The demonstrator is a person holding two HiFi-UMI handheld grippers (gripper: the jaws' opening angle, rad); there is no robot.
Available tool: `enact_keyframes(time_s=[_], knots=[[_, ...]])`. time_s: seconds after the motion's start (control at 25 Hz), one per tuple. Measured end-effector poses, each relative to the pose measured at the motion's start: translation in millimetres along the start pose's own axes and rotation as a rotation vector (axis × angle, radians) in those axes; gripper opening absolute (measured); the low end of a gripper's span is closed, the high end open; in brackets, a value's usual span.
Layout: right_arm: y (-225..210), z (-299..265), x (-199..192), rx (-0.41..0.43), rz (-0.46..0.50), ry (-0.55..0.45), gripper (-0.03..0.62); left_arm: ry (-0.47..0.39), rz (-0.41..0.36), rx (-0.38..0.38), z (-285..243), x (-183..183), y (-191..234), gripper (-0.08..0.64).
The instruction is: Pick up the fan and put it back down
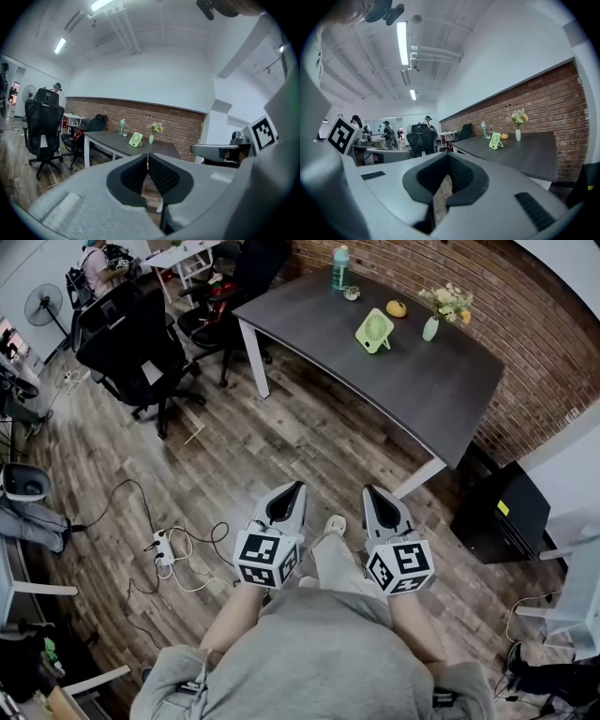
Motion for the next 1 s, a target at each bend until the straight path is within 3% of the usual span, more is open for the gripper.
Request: enact_keyframes(time_s=[0.48, 1.0], knots=[[-27, -72, 18, 0.028, 0.010, -0.008, 0.002, 0.007, -0.003, 0.015, -58, 17, 41, 0.025], [-110, -164, 65, 0.005, 0.009, -0.010, 0.002, 0.017, 0.003, 0.005, -171, 69, 79, 0.025]])
Point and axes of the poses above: the fingertips, and each gripper's own axes: z backward along the fingers, y to its left, x out of its top, the point moved 1 cm from there along z, backward along the fingers, and after that the axes turned 8 degrees about y, right-handed, at the moved point
